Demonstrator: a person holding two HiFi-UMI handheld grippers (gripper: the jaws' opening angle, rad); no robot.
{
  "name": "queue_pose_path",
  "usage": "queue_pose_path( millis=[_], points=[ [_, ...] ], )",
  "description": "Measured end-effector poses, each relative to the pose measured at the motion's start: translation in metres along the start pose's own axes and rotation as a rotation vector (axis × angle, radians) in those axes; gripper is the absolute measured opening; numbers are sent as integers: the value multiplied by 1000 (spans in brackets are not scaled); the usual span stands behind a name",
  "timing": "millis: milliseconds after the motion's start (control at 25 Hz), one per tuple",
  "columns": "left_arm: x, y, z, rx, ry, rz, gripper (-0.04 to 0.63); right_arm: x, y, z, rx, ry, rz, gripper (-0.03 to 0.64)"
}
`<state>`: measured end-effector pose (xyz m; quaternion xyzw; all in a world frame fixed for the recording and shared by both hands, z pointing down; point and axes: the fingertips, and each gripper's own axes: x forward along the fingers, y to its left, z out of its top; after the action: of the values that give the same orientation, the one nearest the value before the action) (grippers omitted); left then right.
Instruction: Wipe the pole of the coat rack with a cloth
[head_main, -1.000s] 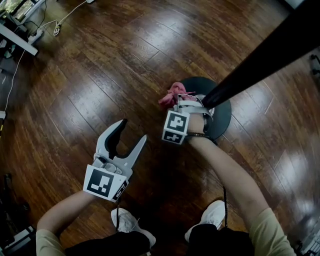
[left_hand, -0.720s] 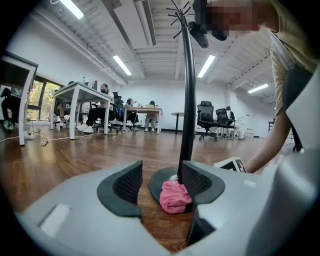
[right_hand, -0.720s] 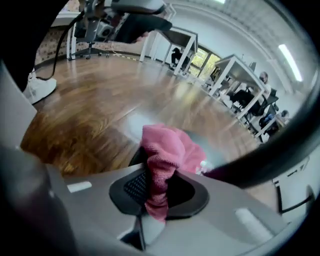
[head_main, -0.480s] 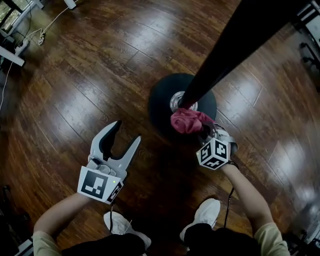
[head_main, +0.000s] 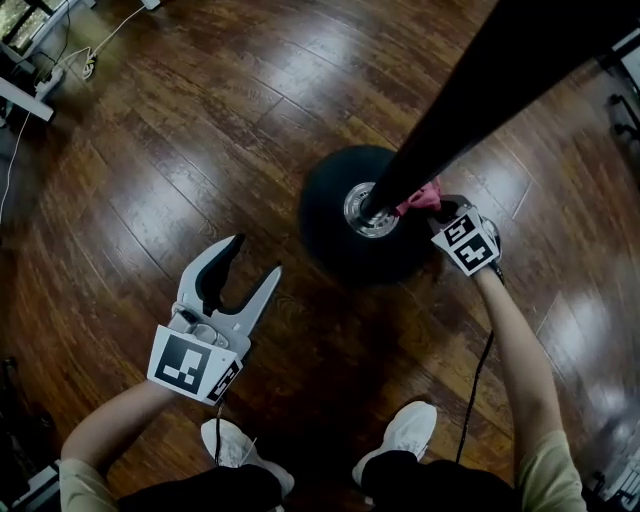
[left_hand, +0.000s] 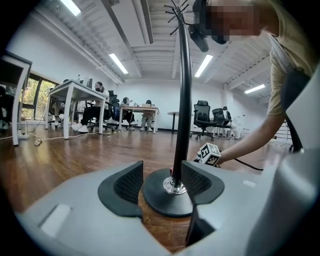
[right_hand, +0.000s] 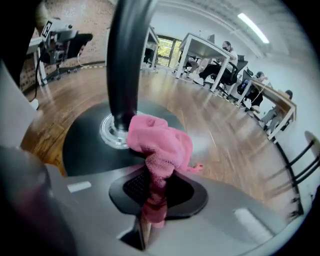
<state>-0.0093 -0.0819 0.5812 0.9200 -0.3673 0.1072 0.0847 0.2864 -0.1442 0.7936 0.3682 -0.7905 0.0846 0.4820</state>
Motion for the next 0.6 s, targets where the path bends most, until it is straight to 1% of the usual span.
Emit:
queue_pose_path(
  millis=[80,200,400,480,600],
  points=[
    [-1,0,-2,-11,5,-3,232,8,-13,10,29,-44,74,51],
    [-2,3,-4,-13,14,7,232,21,-23,27,26,-88,185,51],
    [-11,18,-6,-28,24,54,232,42,-22,63,-77,-160,329,51],
    [-18,27,-9,-35,32,84,232,51,-13,82,-128,-186,413,51],
    [-30,40,-18,-49,54,135,230,63,7,115,-212,-220,572,51]
  ],
)
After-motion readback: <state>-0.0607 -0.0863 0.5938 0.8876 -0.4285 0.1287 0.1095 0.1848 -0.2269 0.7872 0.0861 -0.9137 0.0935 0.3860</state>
